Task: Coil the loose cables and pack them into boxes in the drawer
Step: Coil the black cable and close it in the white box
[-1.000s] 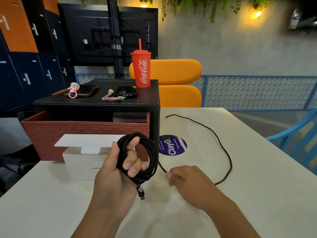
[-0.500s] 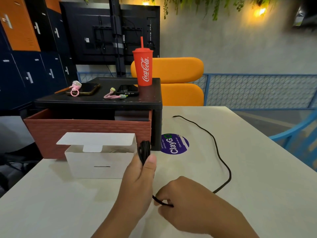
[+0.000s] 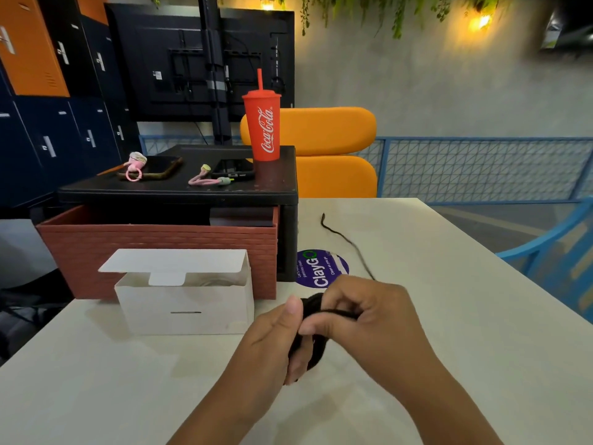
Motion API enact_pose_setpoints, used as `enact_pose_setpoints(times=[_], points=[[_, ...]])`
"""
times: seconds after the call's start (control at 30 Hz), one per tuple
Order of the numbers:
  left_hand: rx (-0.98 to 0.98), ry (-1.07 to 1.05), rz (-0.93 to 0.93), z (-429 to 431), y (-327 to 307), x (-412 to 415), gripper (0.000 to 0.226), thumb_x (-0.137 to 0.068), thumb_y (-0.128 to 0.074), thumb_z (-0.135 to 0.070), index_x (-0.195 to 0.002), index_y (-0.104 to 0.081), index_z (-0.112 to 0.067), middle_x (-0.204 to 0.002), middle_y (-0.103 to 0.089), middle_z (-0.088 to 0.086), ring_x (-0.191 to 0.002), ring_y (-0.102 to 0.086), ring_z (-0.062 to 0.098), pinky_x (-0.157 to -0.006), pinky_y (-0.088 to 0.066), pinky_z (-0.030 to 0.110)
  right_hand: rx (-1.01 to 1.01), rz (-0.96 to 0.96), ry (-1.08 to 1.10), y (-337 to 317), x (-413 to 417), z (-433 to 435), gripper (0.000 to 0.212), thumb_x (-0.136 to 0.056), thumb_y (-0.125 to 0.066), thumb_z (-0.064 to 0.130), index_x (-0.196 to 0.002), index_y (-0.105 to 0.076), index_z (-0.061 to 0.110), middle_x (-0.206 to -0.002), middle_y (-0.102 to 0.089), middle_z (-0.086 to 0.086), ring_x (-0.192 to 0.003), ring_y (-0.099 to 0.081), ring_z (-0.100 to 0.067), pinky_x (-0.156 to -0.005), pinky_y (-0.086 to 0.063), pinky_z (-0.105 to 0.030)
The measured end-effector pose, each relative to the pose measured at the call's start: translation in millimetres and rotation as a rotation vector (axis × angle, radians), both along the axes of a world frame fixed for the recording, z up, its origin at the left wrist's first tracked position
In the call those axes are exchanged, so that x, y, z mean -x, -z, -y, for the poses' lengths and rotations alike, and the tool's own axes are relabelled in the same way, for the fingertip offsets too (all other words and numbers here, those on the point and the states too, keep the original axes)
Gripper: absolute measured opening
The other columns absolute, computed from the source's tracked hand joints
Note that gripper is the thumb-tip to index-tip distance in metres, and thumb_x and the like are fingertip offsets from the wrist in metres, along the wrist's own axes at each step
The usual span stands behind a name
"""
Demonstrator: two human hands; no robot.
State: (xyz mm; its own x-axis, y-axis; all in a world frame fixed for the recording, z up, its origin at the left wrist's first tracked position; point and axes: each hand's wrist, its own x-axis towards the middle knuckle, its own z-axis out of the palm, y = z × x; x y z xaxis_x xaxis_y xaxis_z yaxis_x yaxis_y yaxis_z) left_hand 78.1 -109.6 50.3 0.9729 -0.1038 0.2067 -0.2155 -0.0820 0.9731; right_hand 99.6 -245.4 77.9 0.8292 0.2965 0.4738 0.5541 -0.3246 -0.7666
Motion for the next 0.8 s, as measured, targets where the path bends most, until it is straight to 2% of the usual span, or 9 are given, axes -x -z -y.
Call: enact_pose_setpoints(times=[0.1, 0.23, 0.33, 0.4, 0.5, 0.6, 0.67, 0.73, 0.8], points=[[0.033, 0.048, -0.031, -2.0, -4.6, 1.6, 0.054, -0.068, -0.041, -0.069, -0.042, -0.052, -0.022, -0.04, -0.028, -0.008, -0.039, -0.024, 0.009, -0.041, -0.024, 0.017, -0.042, 0.045, 0.107, 6.4, -6.5, 2.0, 0.032, -0.053, -0.075, 0.051, -0.071, -0.054, 0.034, -0.05, -0.042, 0.011, -0.05, -0.039, -0.007, -0.048, -0.03, -0.017], [0.172, 0.092, -0.079, -6.2, -7.4, 3.4, 0.046, -0.057, -0.059, -0.066, -0.053, -0.058, -0.02, -0.041, -0.025, -0.008, -0.037, -0.019, 0.008, -0.043, -0.018, 0.024, 0.101, 0.204, 0.11, 13.6, -12.8, 0.3, 0.037, -0.069, -0.046, 0.075, -0.078, -0.057, 0.04, -0.076, -0.053, 0.019, -0.079, -0.052, -0.003, -0.059, -0.041, -0.014], [0.229, 0.082, -0.126, -7.7, -9.2, 4.4, 0.043, -0.062, -0.057, -0.06, -0.049, -0.049, -0.02, -0.041, -0.023, -0.006, -0.037, -0.017, 0.009, -0.046, -0.017, 0.028, 0.059, 0.15, -0.036, 17.2, -12.5, -5.1, 0.051, -0.075, -0.028, 0.082, -0.069, -0.053, 0.038, -0.063, -0.052, 0.02, -0.067, -0.052, -0.004, -0.053, -0.035, -0.012], [0.249, 0.067, -0.164, -6.2, -11.5, 5.5, 0.041, -0.069, -0.058, -0.053, -0.045, -0.045, -0.022, -0.041, -0.022, -0.006, -0.036, -0.016, 0.009, -0.046, -0.02, 0.027, 0.015, 0.111, -0.071, 19.6, -13.4, -8.5, 0.047, -0.072, -0.026, 0.084, -0.059, -0.047, 0.044, -0.057, -0.05, 0.022, -0.06, -0.05, -0.002, -0.051, -0.032, -0.007], [0.283, 0.057, -0.196, -4.3, -13.5, 6.1, 0.037, -0.069, -0.05, -0.049, -0.043, -0.043, -0.023, -0.041, -0.022, -0.005, -0.036, -0.016, 0.009, -0.048, -0.018, 0.029, -0.028, 0.114, -0.066, 21.0, -14.5, -11.6, 0.051, -0.071, -0.026, 0.086, -0.054, -0.04, 0.04, -0.052, -0.047, 0.02, -0.056, -0.047, -0.003, -0.049, -0.032, -0.008], [0.299, 0.038, -0.201, -3.5, -13.1, 6.1, 0.037, -0.07, -0.049, -0.048, -0.043, -0.042, -0.022, -0.04, -0.022, -0.005, -0.035, -0.016, 0.008, -0.045, -0.025, 0.025, -0.07, 0.066, -0.096, 20.7, -16.0, -8.9, 0.053, -0.066, -0.031, 0.088, -0.054, -0.045, 0.038, -0.051, -0.048, 0.018, -0.053, -0.046, -0.001, -0.048, -0.031, -0.007], [0.341, 0.014, -0.197, -4.9, -14.5, 5.8, 0.039, -0.072, -0.051, -0.047, -0.044, -0.042, -0.021, -0.039, -0.022, -0.006, -0.033, -0.017, 0.008, -0.042, -0.031, 0.021, -0.083, 0.033, -0.08, 21.6, -19.3, -3.5, 0.061, -0.063, -0.035, 0.088, -0.054, -0.045, 0.029, -0.05, -0.047, 0.015, -0.051, -0.044, -0.001, -0.048, -0.031, -0.008], [0.426, -0.032, -0.192, -10.0, -17.1, 4.6, 0.046, -0.077, -0.058, -0.046, -0.043, -0.042, -0.02, -0.037, -0.021, -0.006, -0.031, -0.017, 0.008, -0.04, -0.035, 0.022, -0.079, 0.026, -0.008, 21.6, -23.0, 2.9, 0.063, -0.065, -0.045, 0.082, -0.053, -0.045, 0.02, -0.049, -0.044, 0.01, -0.049, -0.041, -0.002, -0.047, -0.03, -0.011], [0.491, -0.065, -0.19, -15.9, -19.2, 3.2, 0.048, -0.077, -0.058, -0.048, -0.043, -0.042, -0.018, -0.037, -0.019, -0.006, -0.03, -0.017, 0.007, -0.039, -0.036, 0.022, -0.093, -0.018, 0.068, 20.9, -24.8, 7.2, 0.05, -0.069, -0.054, 0.066, -0.051, -0.047, 0.02, -0.045, -0.044, 0.013, -0.047, -0.043, -0.001, -0.046, -0.032, -0.008]])
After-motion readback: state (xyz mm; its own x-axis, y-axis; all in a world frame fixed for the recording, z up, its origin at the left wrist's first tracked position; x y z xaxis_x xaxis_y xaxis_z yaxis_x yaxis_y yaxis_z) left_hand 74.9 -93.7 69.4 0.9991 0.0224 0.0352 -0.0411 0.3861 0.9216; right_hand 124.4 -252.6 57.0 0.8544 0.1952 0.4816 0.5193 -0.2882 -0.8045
